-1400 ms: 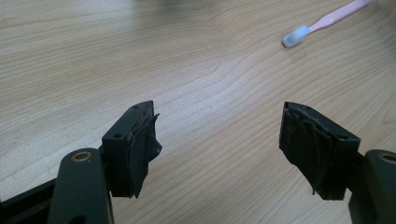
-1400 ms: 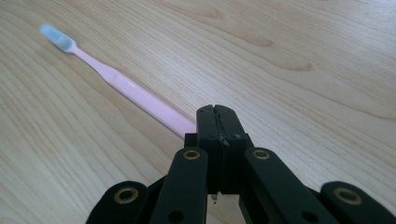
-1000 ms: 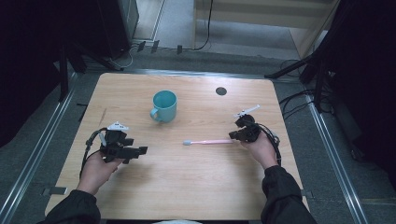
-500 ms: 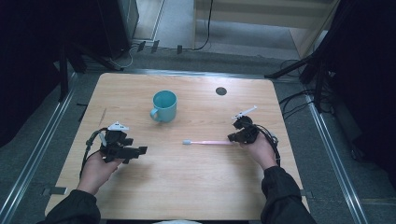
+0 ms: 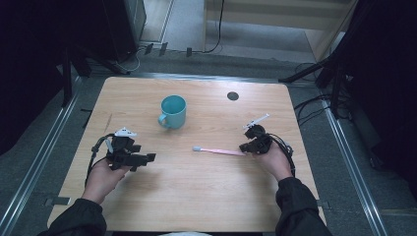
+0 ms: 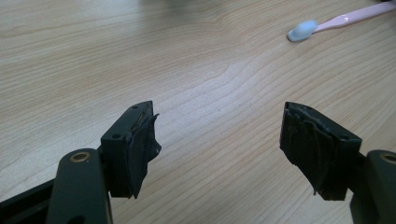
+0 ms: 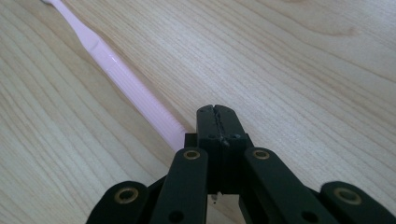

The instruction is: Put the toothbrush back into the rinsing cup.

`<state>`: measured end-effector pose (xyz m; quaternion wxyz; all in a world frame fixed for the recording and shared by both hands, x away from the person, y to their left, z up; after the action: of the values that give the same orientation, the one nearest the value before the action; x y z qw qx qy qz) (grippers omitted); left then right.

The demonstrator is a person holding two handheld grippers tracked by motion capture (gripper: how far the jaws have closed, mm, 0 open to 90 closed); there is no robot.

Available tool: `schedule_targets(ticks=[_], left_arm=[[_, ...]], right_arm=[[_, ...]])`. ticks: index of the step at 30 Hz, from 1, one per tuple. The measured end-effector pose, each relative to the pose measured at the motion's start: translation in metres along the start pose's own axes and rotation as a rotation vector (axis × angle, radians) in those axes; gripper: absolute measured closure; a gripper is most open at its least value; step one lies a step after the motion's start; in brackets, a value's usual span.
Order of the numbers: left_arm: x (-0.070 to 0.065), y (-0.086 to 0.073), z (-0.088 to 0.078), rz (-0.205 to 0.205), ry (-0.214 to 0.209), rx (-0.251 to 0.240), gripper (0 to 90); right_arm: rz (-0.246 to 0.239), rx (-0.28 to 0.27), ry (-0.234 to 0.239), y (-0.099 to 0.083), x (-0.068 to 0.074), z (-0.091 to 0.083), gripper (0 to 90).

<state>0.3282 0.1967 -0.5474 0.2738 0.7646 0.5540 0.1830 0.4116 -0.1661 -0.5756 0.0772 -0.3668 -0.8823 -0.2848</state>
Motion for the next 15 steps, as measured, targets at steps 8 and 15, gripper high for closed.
schedule_targets(ticks=[8, 15], left_arm=[[-0.003, 0.004, 0.003, 0.012, -0.011, 0.001, 26.6], [-0.005, 0.006, 0.004, 0.014, -0.017, -0.001, 26.0]], right_arm=[[-0.012, 0.012, 0.008, -0.005, 0.007, 0.000, 89.9], [-0.019, 0.020, 0.014, -0.008, 0.012, 0.000, 89.9]])
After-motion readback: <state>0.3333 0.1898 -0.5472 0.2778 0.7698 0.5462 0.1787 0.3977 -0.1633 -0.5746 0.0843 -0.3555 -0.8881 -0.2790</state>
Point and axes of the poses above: each handheld gripper's, and its own axes: z roughly forward along the jaws, y roughly out of its top, x roughly to its left, the point moved 7 cm from there along z, roughly forward along the jaws, and after that the axes turned 15 degrees about y, right-handed, at the moved point
